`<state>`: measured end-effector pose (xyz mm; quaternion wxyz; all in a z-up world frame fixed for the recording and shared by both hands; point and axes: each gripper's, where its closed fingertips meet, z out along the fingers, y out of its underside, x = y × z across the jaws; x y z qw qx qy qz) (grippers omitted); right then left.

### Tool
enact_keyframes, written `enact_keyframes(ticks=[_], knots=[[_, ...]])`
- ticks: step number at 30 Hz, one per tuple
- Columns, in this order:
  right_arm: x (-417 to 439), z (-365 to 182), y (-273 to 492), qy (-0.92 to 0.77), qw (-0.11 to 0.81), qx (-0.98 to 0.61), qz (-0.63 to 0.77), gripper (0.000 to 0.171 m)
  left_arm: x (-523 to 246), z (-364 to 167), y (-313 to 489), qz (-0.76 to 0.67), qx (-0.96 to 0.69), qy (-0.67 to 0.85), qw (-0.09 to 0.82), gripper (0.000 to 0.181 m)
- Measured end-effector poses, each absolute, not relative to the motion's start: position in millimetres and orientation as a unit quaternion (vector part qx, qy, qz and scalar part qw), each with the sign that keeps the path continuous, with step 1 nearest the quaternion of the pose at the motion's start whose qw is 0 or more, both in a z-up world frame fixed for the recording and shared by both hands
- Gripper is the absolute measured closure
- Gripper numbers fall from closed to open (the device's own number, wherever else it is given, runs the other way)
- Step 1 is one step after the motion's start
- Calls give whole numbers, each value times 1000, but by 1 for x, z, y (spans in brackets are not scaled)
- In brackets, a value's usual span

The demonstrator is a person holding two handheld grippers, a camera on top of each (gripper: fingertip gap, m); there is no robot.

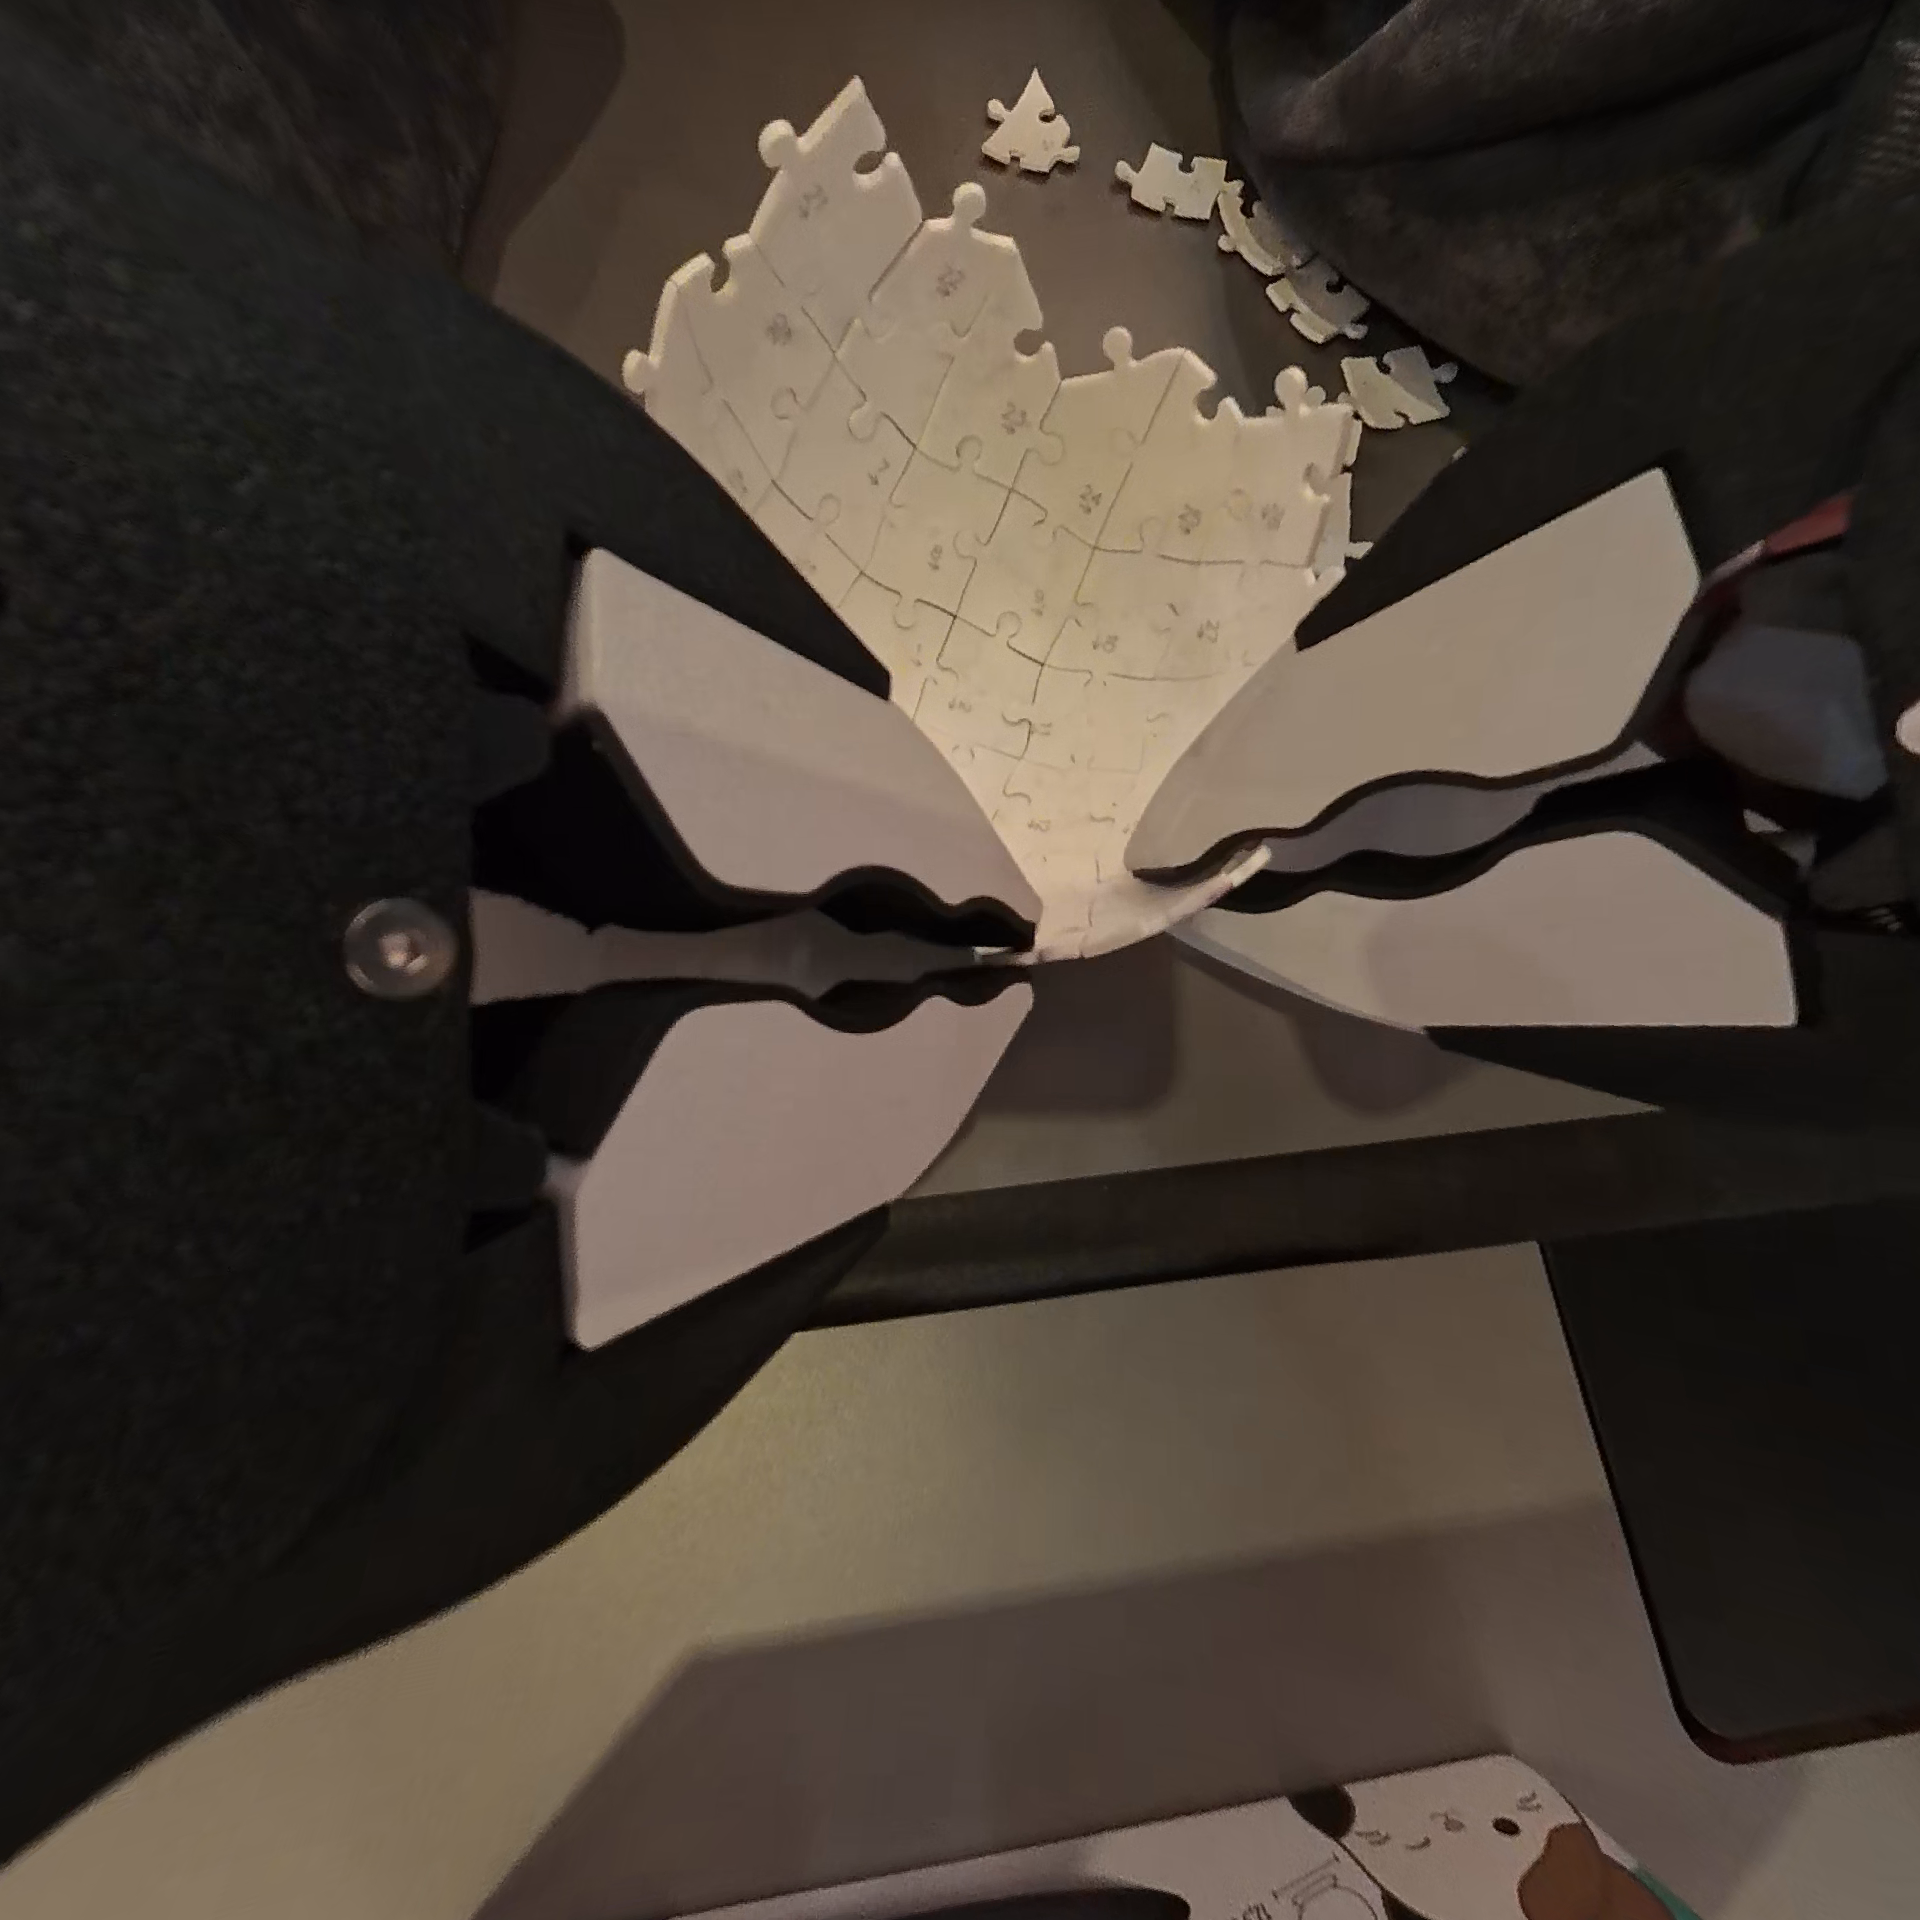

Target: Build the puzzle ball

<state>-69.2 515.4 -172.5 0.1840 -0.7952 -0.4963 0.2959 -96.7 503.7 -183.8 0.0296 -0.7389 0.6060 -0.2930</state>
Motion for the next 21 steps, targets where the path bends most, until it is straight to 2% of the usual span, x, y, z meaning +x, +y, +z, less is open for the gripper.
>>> enact_keyframes(ticks=[3, 5, 10, 14, 16, 19, 21], knots=[[-68, -169, 515, -493, 192, -793, 301, 158, -97, -182, 503, -300, -737, 605, 28, 176], [-62, -160, 516, -489, 203, -794, 298, 154, -97, -177, 503, -311, -734, 603, 31, 165], [-43, -90, 525, -467, 323, -780, 264, 150, -107, -139, 516, -307, -737, 595, 94, 144], [-37, -5, 513, -451, 467, -737, 190, 149, -109, -69, 520, -298, -714, 589, 232, 141], [-36, 35, 495, -430, 537, -707, 162, 143, -105, -21, 511, -315, -677, 582, 322, 138], [-36, 75, 460, -396, 612, -670, 139, 122, -104, 42, 490, -312, -631, 569, 424, 120], [-41, 86, 436, -398, 629, -654, 133, 127, -111, 74, 476, -296, -614, 550, 482, 114]])
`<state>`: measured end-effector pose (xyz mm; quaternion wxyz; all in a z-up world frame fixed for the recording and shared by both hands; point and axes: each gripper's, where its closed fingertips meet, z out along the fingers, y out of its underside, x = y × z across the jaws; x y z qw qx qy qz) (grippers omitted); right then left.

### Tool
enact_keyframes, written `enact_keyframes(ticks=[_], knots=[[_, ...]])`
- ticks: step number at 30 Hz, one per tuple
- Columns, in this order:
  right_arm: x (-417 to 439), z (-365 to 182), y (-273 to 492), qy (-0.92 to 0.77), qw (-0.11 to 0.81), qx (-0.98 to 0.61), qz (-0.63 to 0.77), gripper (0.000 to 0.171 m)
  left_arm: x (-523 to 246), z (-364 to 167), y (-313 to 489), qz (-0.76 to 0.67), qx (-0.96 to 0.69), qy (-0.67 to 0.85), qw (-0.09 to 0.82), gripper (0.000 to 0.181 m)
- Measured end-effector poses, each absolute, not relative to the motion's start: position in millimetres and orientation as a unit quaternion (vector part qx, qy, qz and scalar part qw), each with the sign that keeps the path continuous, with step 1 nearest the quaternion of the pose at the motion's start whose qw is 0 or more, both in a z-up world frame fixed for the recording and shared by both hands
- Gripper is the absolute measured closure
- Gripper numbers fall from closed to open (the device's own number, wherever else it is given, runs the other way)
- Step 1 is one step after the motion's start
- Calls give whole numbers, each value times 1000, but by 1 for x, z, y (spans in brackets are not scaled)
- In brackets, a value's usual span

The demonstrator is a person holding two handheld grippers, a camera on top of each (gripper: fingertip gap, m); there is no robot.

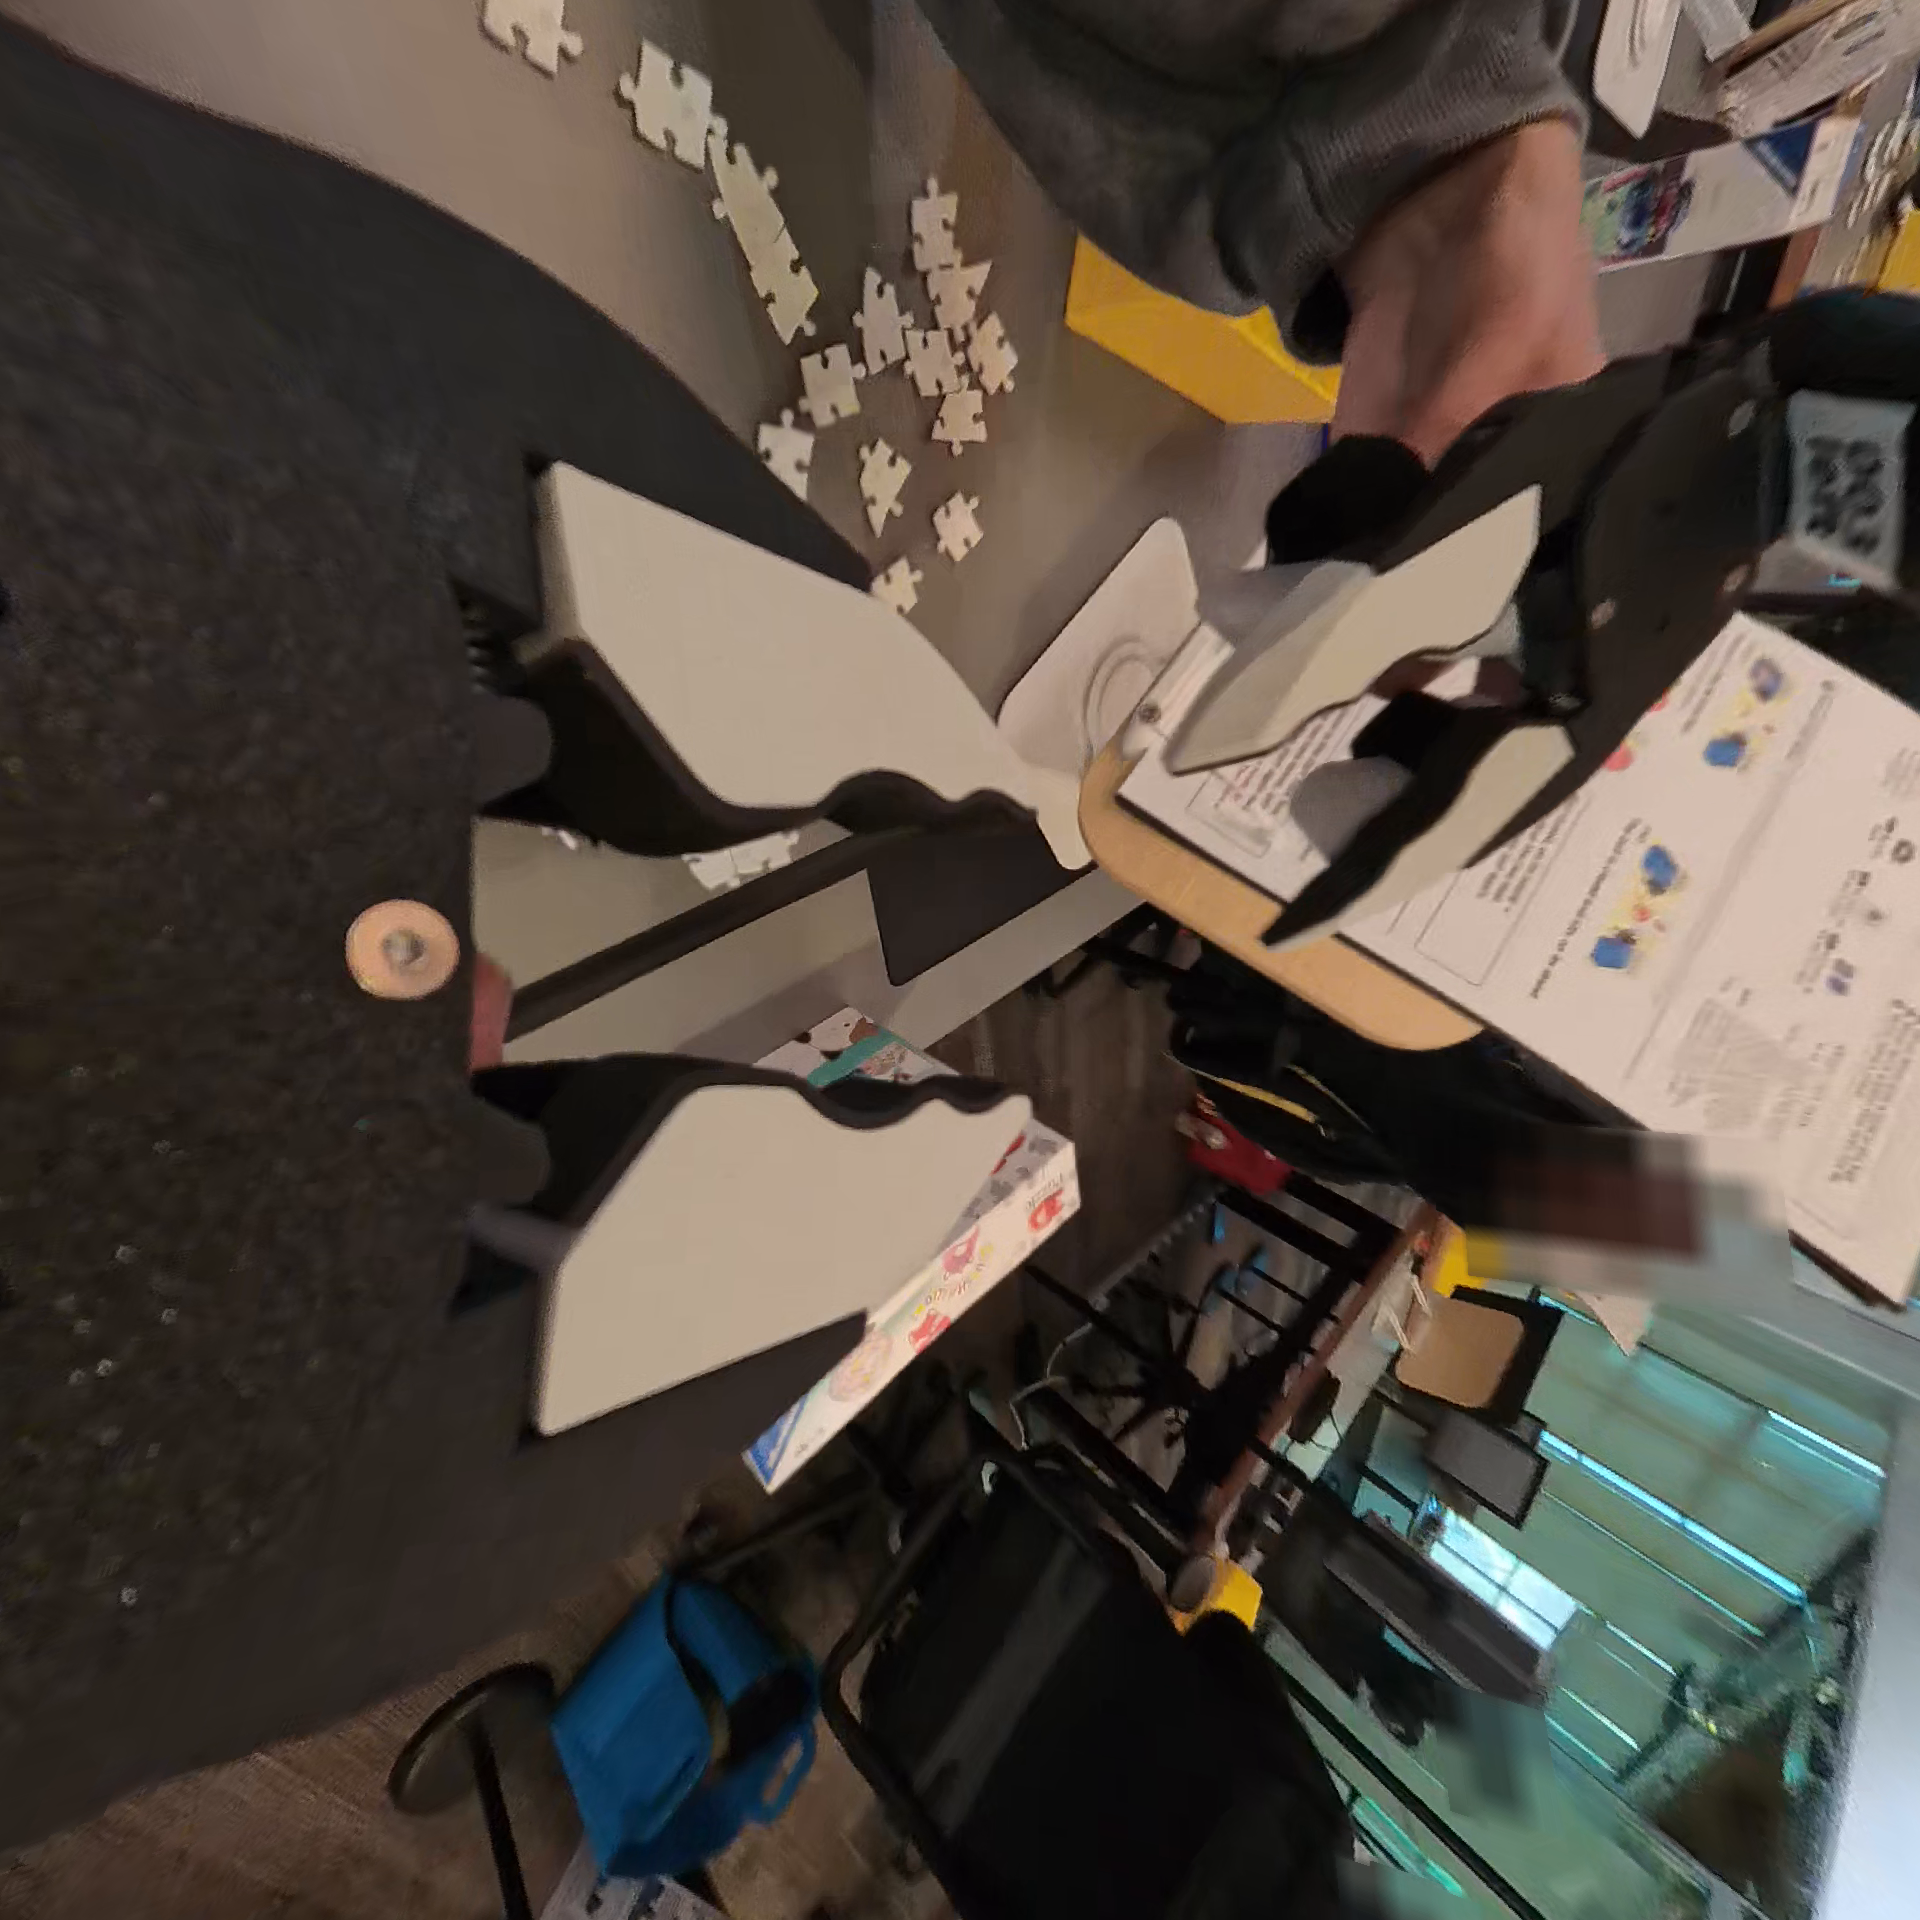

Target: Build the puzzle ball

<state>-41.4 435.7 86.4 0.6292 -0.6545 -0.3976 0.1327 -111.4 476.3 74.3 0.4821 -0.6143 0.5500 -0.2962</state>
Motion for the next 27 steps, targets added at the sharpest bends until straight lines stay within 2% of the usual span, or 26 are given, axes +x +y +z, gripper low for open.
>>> enact_keyframes(ticks=[3, 7, 8, 12, 16, 18, 19, 21, 23, 24, 27], knots=[[-46, 88, 414, -380, 636, -661, 117, 111, -125, 100, 446, -291, -611, 526, 515, 111], [-61, 65, 376, -361, 614, -681, 174, 97, -150, 92, 398, -289, -642, 494, 510, 109], [-65, 58, 362, -358, 616, -674, 195, 98, -159, 87, 386, -287, -645, 481, 520, 109], [-68, -13, 300, -312, 566, -727, 232, 88, -194, 46, 325, -306, -663, 431, 530, 104], [-78, -76, 223, -253, 557, -740, 280, 100, -225, -18, 255, -289, -696, 400, 522, 103], [-84, -107, 188, -272, 528, -768, 240, 85, -234, -52, 216, -287, -705, 387, 520, 103], [-81, -117, 171, -276, 527, -778, 202, 88, -238, -70, 198, -285, -711, 381, 518, 106], [-85, -121, 134, -270, 568, -757, 178, 93, -241, -108, 167, -280, -728, 375, 502, 115], [-91, -124, 105, -254, 571, -759, 184, 101, -238, -134, 136, -283, -749, 394, 451, 111], [-95, -124, 94, -246, 564, -764, 196, 101, -235, -138, 124, -286, -750, 408, 434, 106], [-105, -119, 77, -245, 568, -755, 217, 101, -231, -138, 114, -246, -733, 443, 455, 109]])
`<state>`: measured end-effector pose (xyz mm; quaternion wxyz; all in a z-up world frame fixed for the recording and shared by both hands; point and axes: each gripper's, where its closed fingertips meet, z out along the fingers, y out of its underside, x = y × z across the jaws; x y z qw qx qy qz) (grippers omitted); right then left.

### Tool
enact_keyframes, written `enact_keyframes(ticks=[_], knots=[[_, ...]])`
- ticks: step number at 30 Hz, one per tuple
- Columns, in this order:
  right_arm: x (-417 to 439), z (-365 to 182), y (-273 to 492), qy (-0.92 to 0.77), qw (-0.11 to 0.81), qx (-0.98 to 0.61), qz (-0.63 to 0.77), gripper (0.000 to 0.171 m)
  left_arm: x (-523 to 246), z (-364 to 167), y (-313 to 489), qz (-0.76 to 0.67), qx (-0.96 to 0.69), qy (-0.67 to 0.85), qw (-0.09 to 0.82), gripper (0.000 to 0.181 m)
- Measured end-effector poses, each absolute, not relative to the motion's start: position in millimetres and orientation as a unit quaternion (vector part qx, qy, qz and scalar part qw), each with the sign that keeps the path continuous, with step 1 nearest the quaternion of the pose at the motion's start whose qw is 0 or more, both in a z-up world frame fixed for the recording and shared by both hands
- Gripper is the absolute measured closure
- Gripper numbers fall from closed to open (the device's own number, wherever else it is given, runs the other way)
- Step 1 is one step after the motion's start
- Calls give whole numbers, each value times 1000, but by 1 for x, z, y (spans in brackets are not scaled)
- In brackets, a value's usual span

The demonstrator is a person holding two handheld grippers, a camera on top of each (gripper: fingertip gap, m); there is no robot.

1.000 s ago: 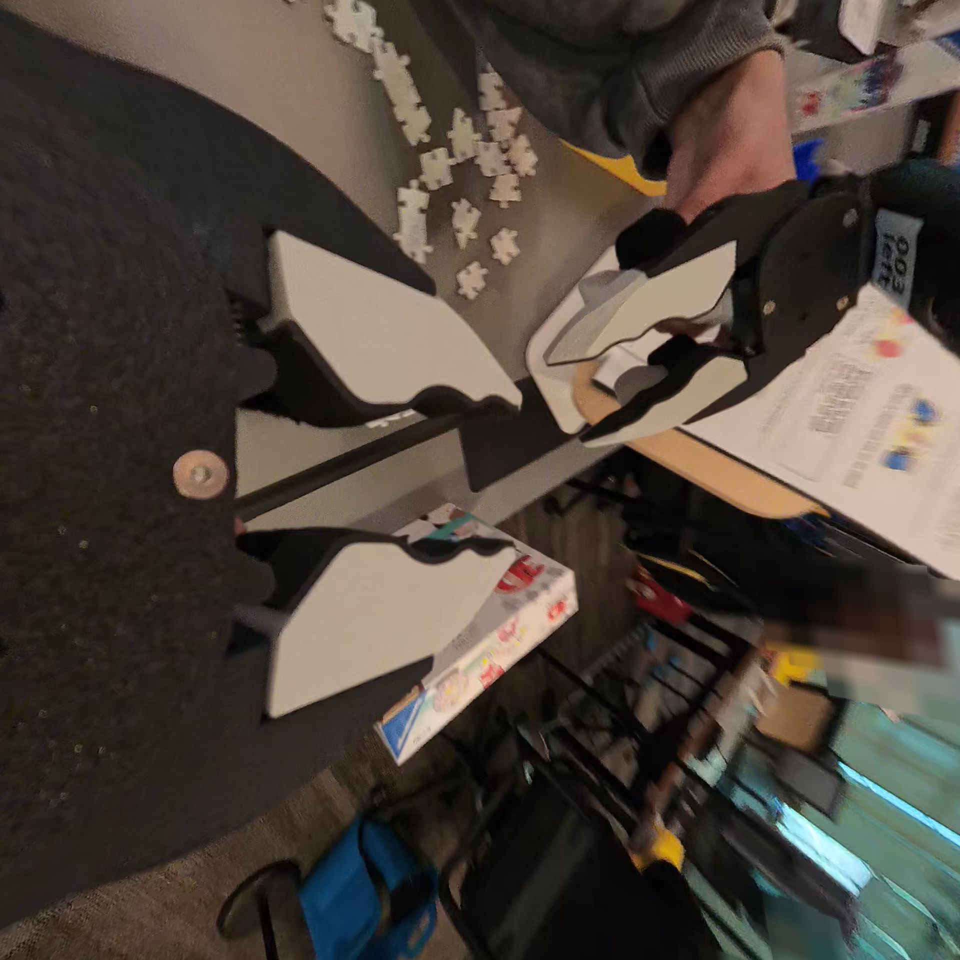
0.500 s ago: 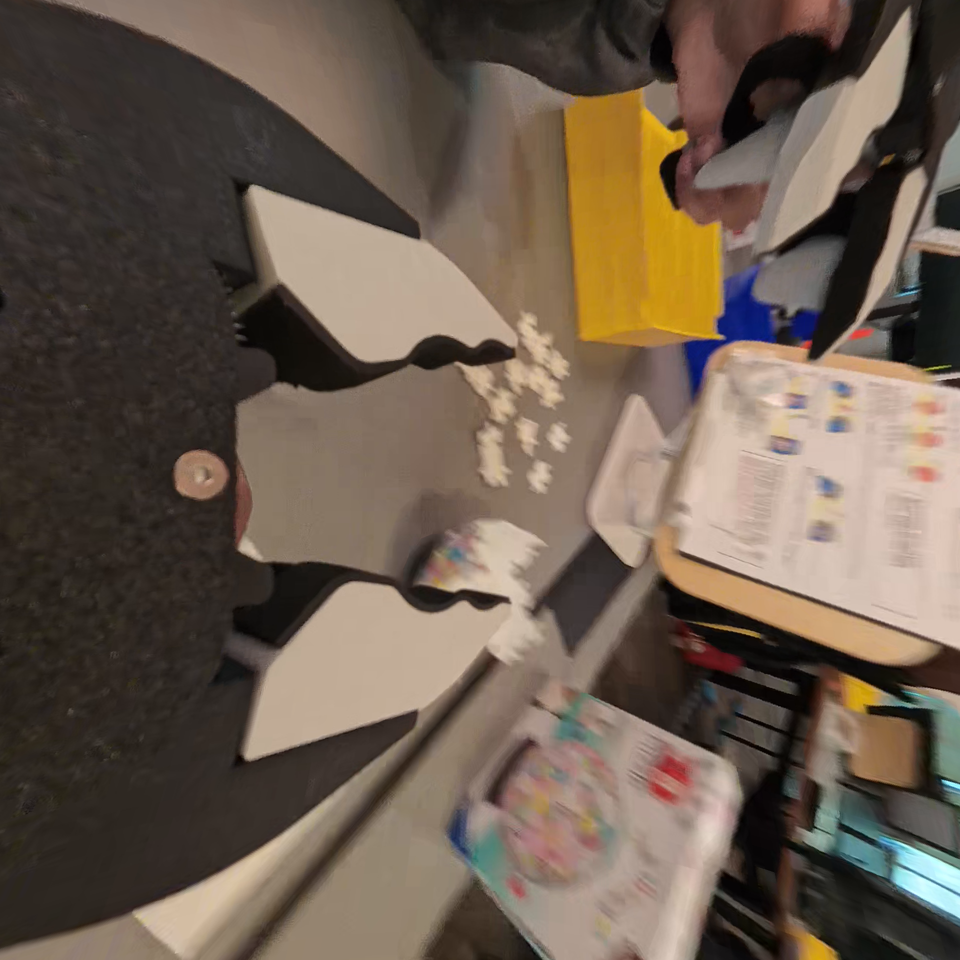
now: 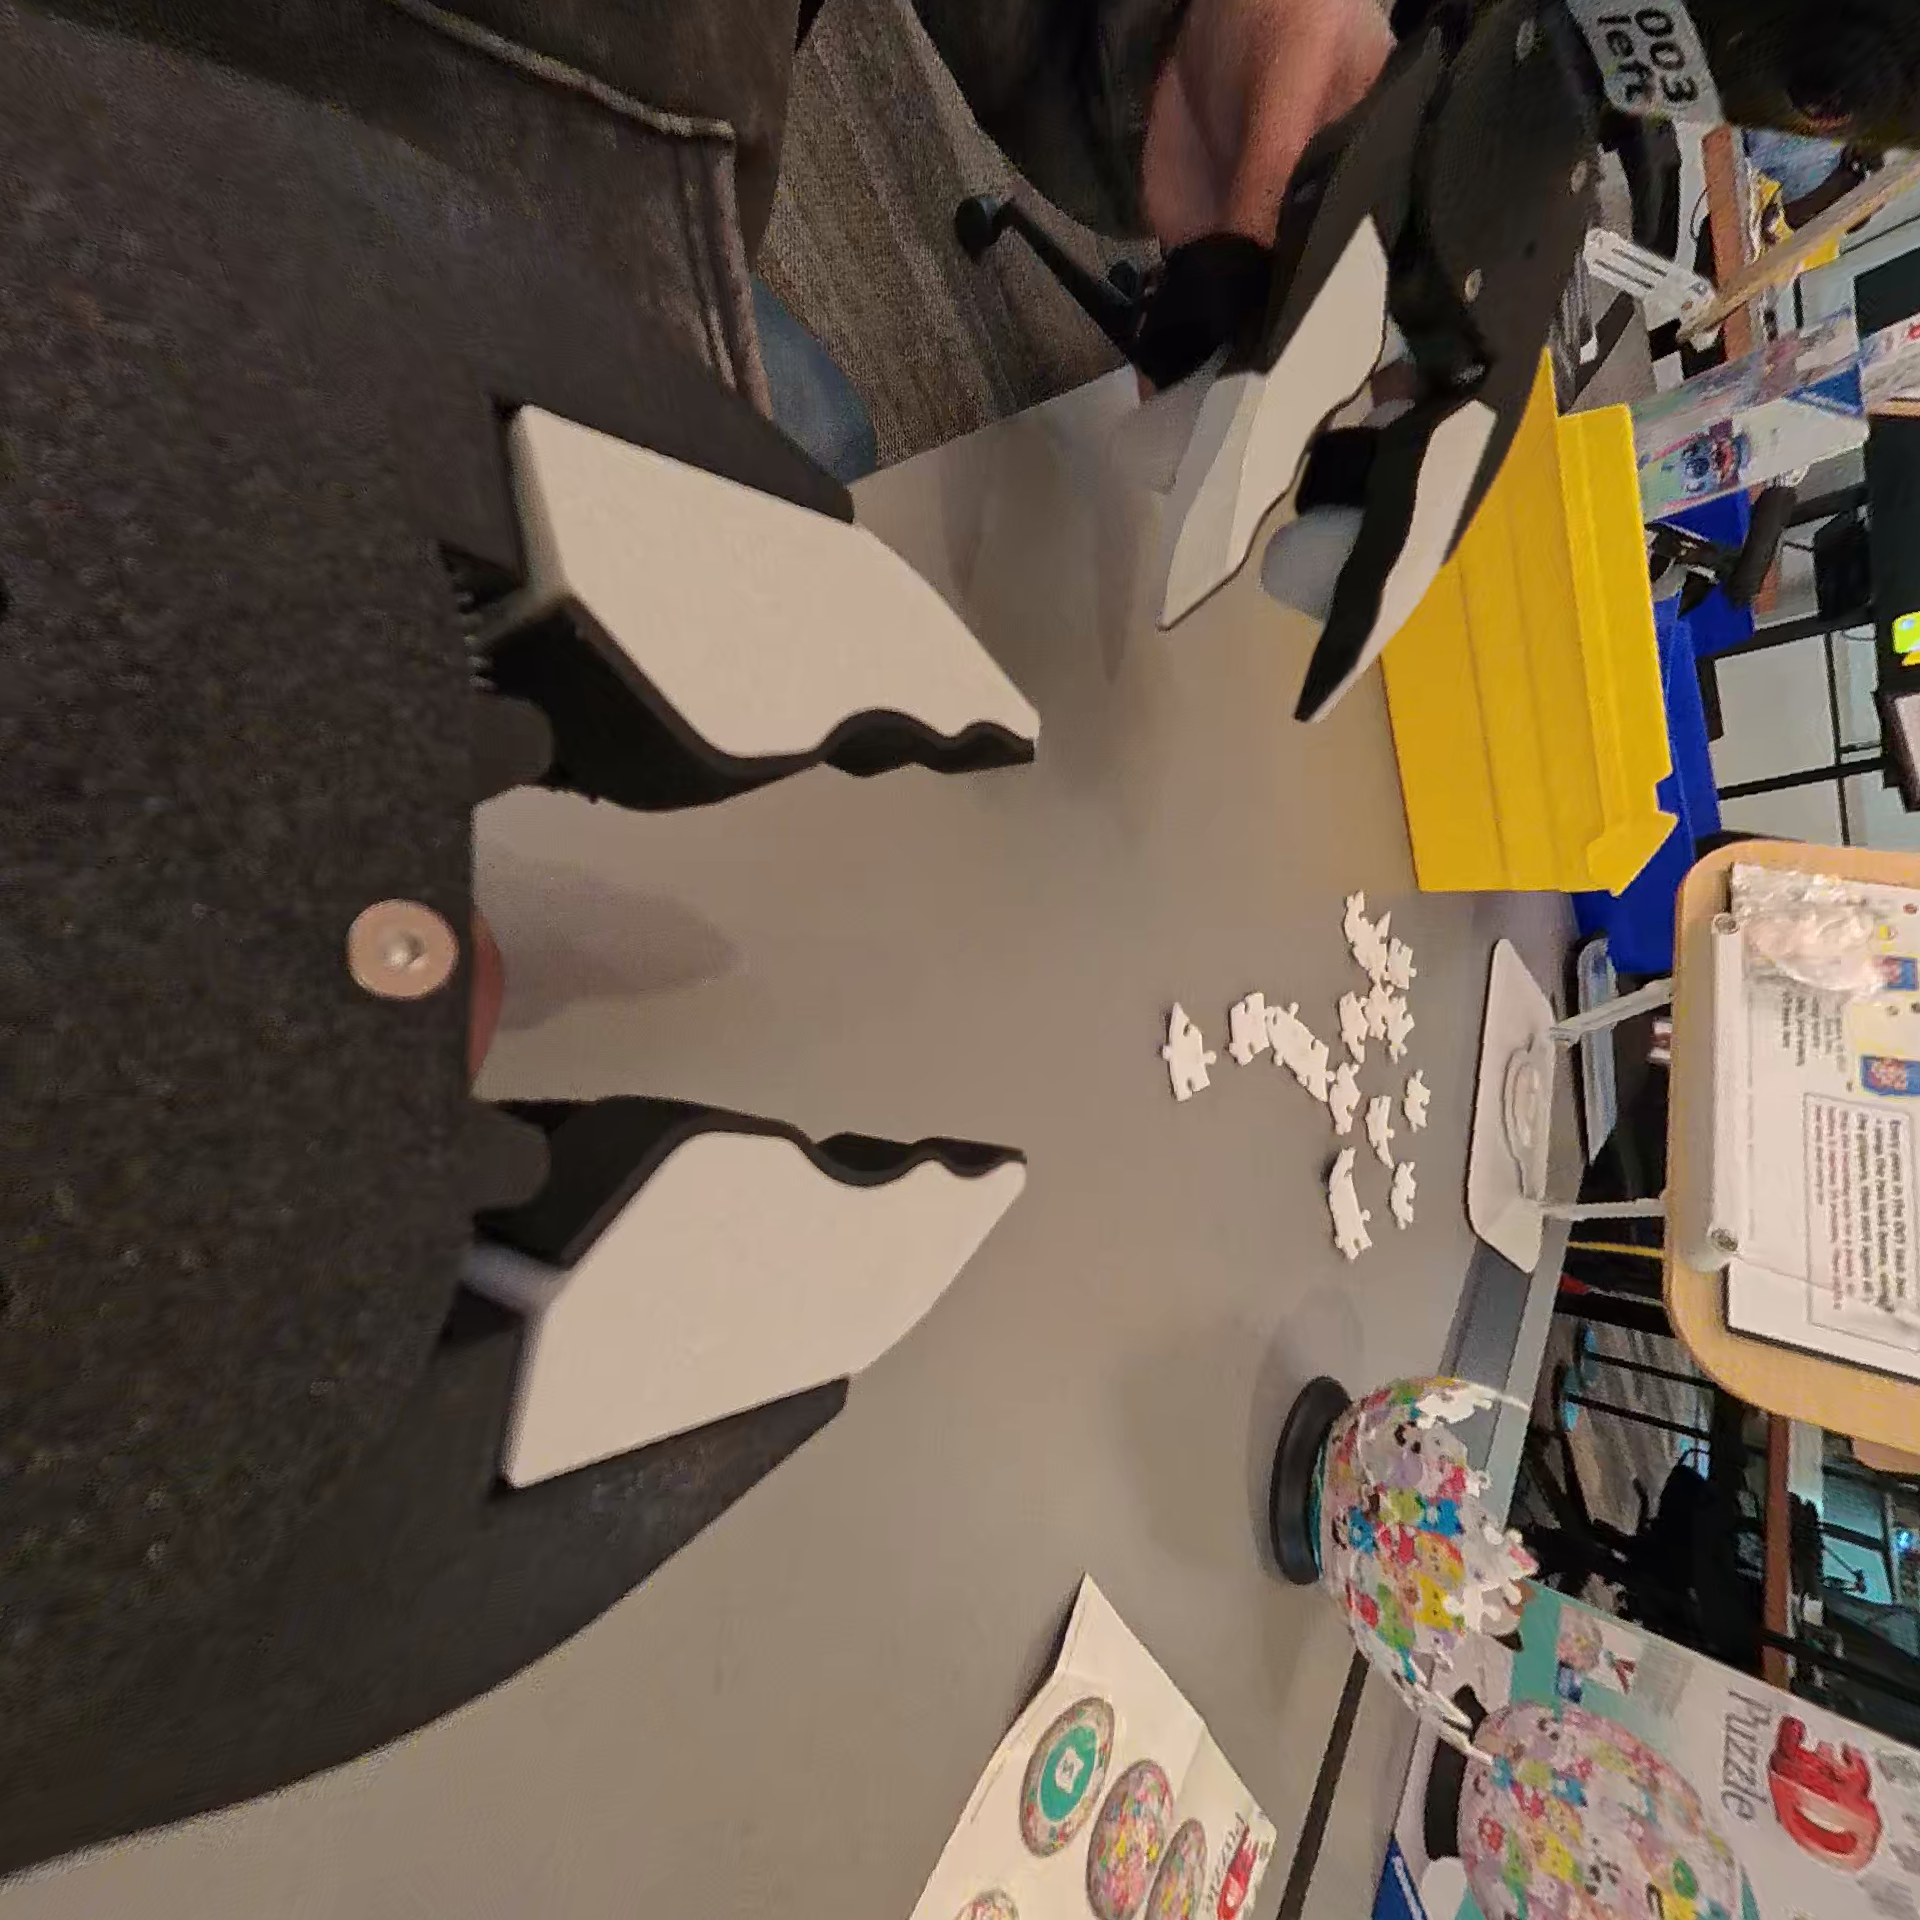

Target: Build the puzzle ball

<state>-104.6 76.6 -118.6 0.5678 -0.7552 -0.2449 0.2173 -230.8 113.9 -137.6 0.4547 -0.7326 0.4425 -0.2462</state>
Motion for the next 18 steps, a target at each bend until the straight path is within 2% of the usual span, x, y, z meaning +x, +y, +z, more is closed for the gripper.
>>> enact_keyframes(ticks=[6, 8, 13, 18], knots=[[-103, -132, 80, -256, 547, -768, 214, 102, -236, -160, 128, -183, -747, 460, 444, 115], [-103, -129, 82, -248, 551, -763, 228, 103, -237, -164, 146, -164, -757, 448, 446, 126], [-101, -134, 86, -241, 539, -769, 245, 103, -214, -183, 190, -204, -811, 400, 376, 124], [-101, -132, 86, -231, 535, -764, 276, 105, -192, -209, 220, -151, -823, 423, 349, 124]])
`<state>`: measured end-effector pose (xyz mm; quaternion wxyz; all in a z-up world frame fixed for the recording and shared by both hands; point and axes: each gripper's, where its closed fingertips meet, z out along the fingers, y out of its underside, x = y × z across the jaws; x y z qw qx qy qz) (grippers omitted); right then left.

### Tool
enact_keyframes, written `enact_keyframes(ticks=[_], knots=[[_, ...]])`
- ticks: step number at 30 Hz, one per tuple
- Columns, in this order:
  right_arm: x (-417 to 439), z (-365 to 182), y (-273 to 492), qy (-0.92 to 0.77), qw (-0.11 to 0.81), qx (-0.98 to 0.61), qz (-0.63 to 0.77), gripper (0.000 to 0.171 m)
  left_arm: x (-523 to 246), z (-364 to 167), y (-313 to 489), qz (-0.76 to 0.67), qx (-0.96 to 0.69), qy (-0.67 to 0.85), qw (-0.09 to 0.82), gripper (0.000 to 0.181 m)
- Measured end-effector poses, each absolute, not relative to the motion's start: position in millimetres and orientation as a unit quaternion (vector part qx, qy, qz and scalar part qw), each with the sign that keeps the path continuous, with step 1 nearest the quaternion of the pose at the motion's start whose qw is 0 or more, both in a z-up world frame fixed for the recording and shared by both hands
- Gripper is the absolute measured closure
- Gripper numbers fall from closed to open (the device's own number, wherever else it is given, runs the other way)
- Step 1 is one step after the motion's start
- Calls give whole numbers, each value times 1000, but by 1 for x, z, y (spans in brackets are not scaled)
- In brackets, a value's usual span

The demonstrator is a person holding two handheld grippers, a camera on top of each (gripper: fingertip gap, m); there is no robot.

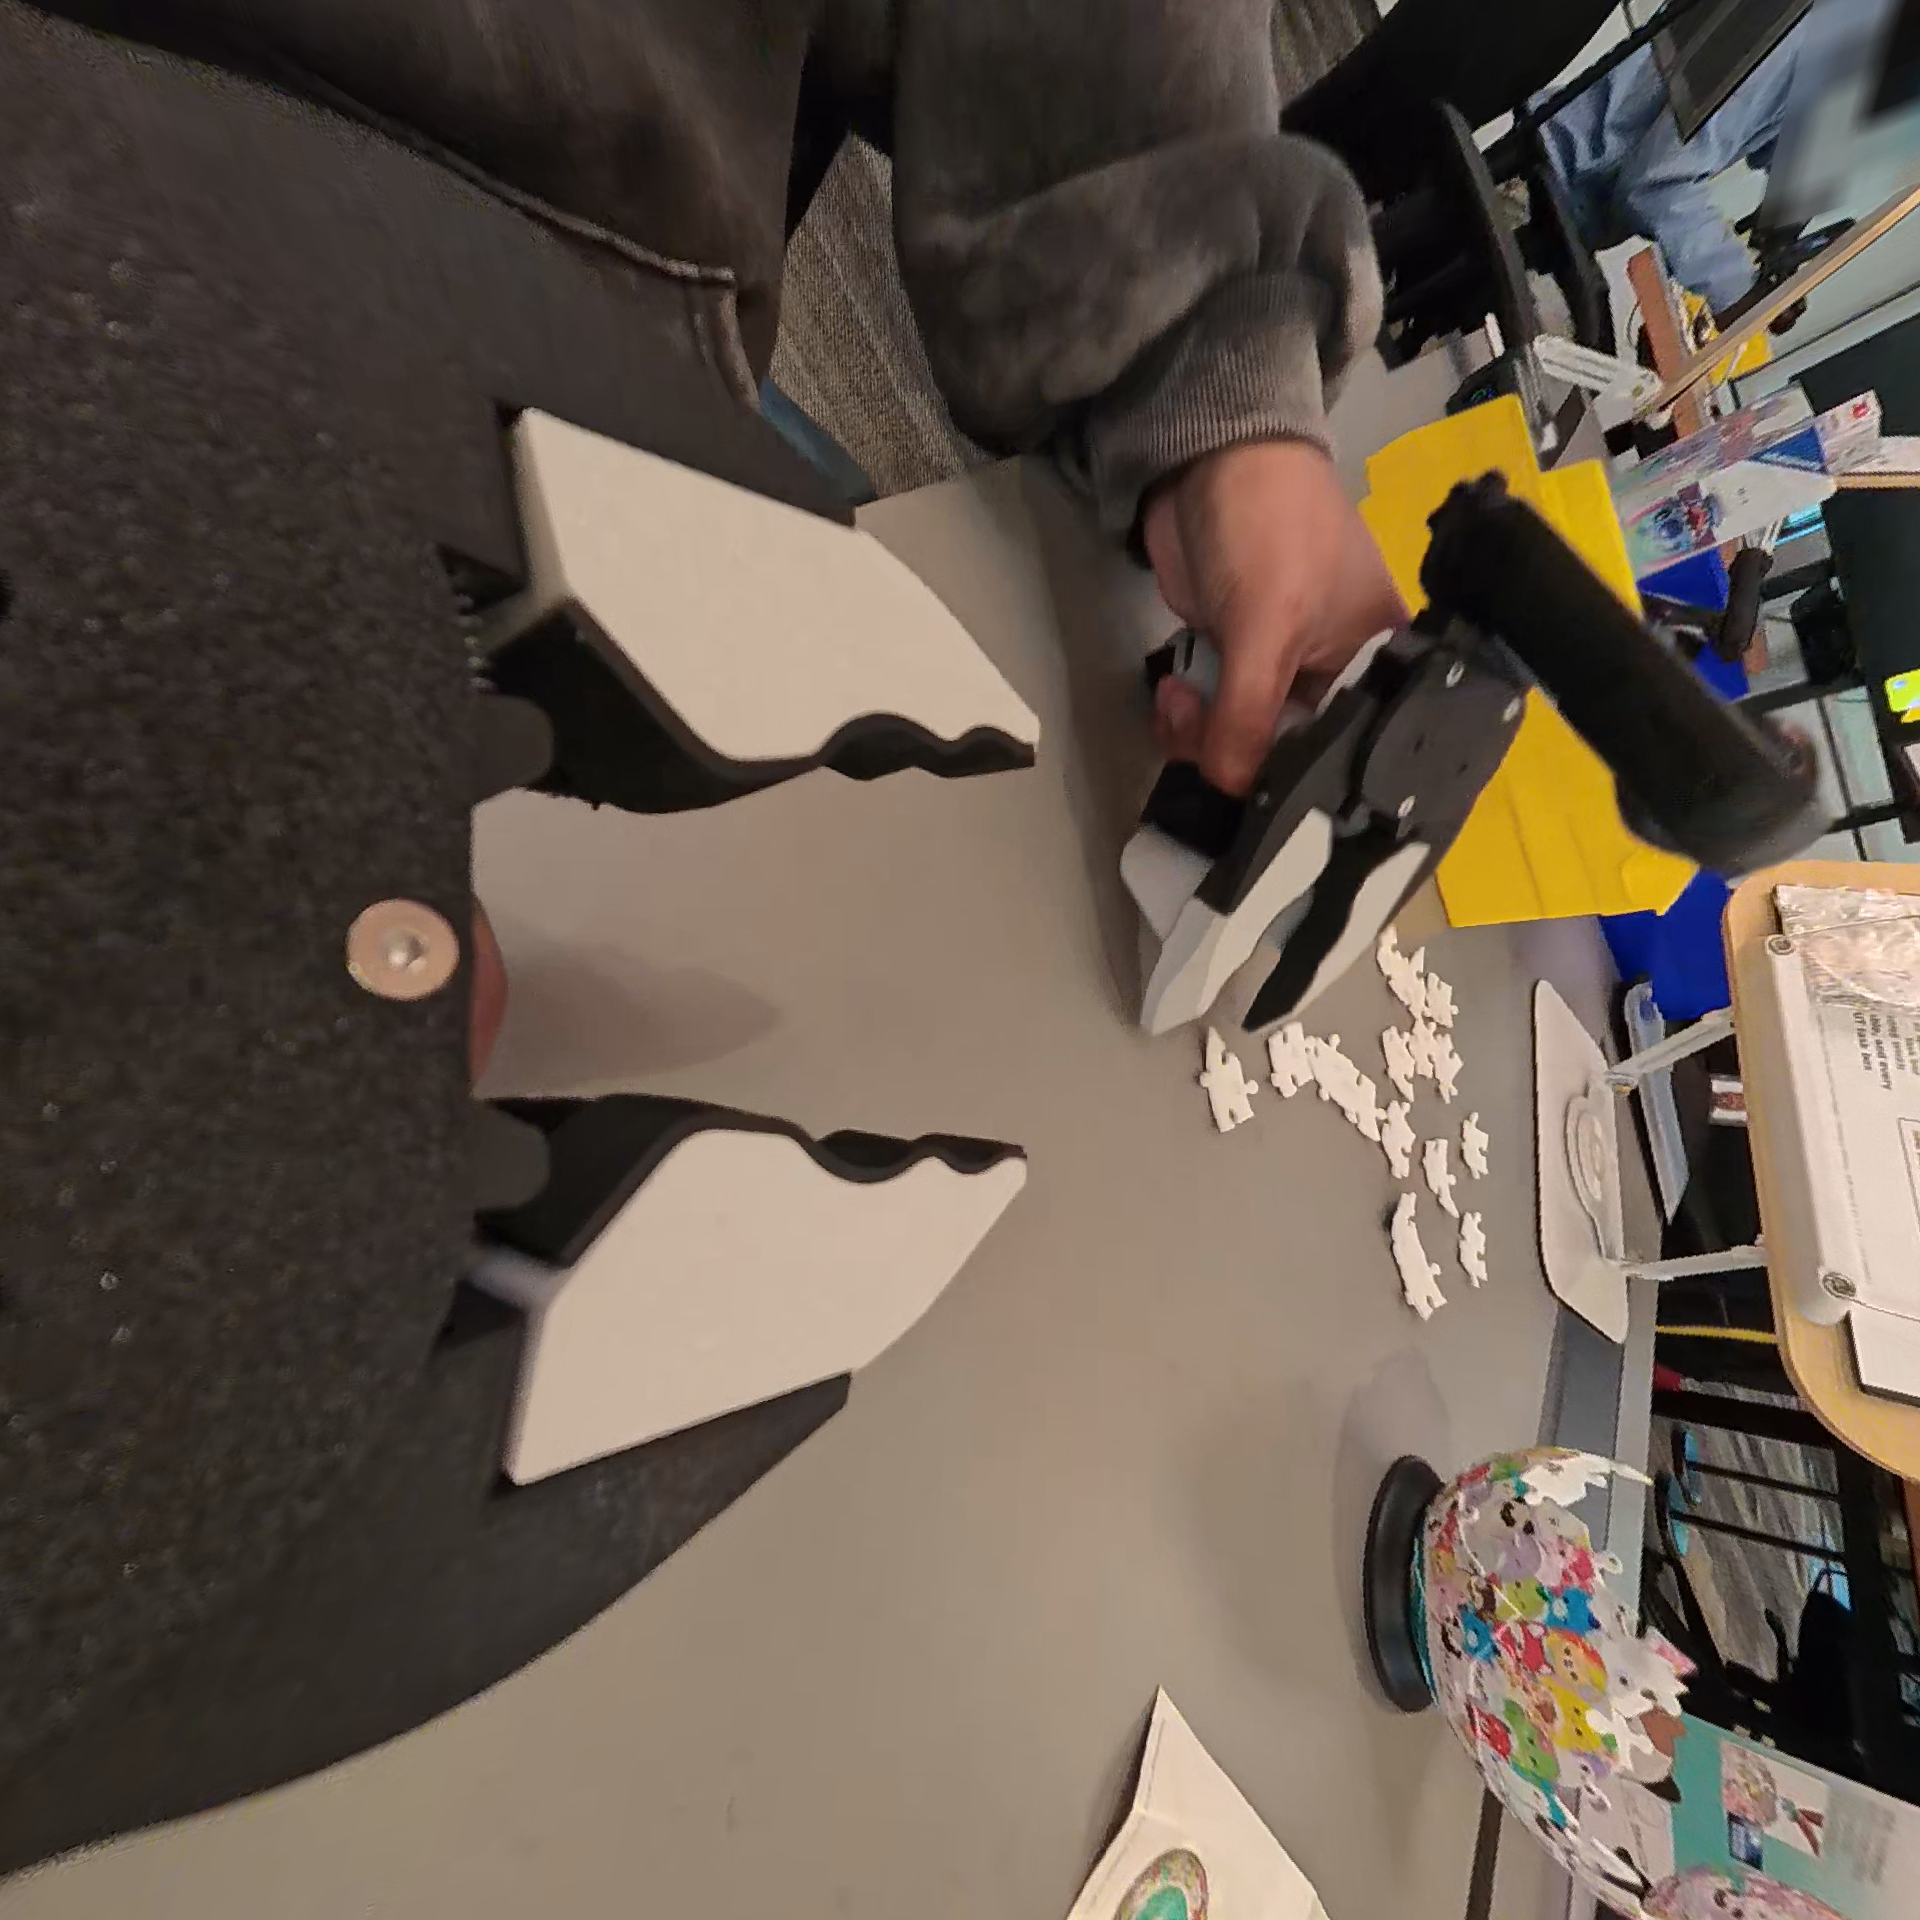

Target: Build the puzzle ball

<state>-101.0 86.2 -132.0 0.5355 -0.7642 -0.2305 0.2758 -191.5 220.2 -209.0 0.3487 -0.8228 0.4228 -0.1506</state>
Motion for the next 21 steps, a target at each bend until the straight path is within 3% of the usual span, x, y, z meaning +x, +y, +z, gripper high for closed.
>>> enact_keyframes(ticks=[3, 5, 7, 15, 21], knots=[[-99, -134, 86, -229, 530, -764, 287, 105, -181, -212, 228, -152, -823, 425, 345, 131], [-97, -136, 86, -227, 525, -766, 294, 106, -176, -212, 231, -161, -824, 426, 338, 158], [-96, -136, 87, -226, 523, -764, 303, 106, -175, -212, 232, -163, -820, 434, 336, 172], [-97, -142, 96, -232, 496, -774, 317, 111, -179, -212, 195, -219, -771, 517, 301, 175], [-119, -166, 90, -316, 417, -792, 315, 116, -187, -208, 124, -283, -657, 659, 234, 175]])
